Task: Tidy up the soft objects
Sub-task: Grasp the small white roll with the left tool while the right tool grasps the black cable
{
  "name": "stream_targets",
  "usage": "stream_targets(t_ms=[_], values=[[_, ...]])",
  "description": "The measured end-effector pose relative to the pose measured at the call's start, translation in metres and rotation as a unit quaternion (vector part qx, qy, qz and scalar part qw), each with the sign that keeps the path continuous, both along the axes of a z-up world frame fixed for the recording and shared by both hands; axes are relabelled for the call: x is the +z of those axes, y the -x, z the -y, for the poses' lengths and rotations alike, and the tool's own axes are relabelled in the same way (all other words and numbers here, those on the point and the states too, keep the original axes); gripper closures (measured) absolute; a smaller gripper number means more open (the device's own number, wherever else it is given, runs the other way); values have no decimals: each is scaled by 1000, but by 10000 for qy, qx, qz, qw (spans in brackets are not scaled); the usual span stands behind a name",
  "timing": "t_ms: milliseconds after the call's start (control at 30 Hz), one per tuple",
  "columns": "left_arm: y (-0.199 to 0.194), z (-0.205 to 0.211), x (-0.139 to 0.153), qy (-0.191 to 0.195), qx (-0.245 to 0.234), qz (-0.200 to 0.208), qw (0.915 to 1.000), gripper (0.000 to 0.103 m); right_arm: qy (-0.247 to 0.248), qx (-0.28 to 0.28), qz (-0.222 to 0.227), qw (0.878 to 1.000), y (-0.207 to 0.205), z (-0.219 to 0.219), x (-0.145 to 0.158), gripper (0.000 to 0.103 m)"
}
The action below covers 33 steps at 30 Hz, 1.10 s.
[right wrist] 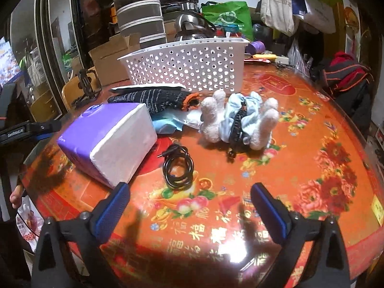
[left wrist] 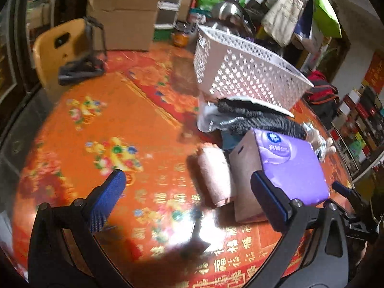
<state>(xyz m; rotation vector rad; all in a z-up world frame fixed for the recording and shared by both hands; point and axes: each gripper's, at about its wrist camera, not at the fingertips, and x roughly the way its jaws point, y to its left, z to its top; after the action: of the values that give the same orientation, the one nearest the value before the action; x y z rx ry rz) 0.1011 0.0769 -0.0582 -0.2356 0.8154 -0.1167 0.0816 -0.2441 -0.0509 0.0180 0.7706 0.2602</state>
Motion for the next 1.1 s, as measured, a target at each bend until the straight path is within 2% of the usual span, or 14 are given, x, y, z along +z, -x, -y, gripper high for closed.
stream_targets(t_ms=[100,200,300,400,500,567,800,867,900,933,1000,1100], values=[[-12,3,-13,73,-31,-185,9998,2,1,108,-27,9999,-6,-4,-3,17],[-17,5,-22,92,-20,-246,9997,13,50,155,-64,9998,-12,-7,-6,27],[-22,11,-28,15,-124,-311,9994,18,62,219,-66,9997,-15,-11,-7,31],[-28,10,-34,249,-185,-392,9987,24,129,267,-96,9995,-18,-15,-10,36],[-32,13,-37,275,-221,-385,9986,25,142,266,-160,9994,-23,-18,-13,42],[-34,12,-39,314,-215,-408,9984,32,84,253,-200,9994,-27,-17,-14,46],[-35,10,-40,396,-280,-407,9980,38,-23,334,-323,9989,-40,-19,-16,54],[-37,11,-40,431,-325,-419,9977,38,-25,370,-338,9987,-41,-21,-16,61],[-38,12,-40,422,-350,-425,9976,38,-23,398,-348,9986,-41,-22,-17,70],[-39,15,-40,415,-379,-428,9975,38,-5,412,-353,9985,-42,-23,-17,72],[-41,20,-39,414,-436,-428,9973,38,-57,450,-354,9983,-42,-21,-17,72],[-44,28,-39,462,-526,-444,9966,50,-103,475,-360,9982,-40,-19,-17,73]])
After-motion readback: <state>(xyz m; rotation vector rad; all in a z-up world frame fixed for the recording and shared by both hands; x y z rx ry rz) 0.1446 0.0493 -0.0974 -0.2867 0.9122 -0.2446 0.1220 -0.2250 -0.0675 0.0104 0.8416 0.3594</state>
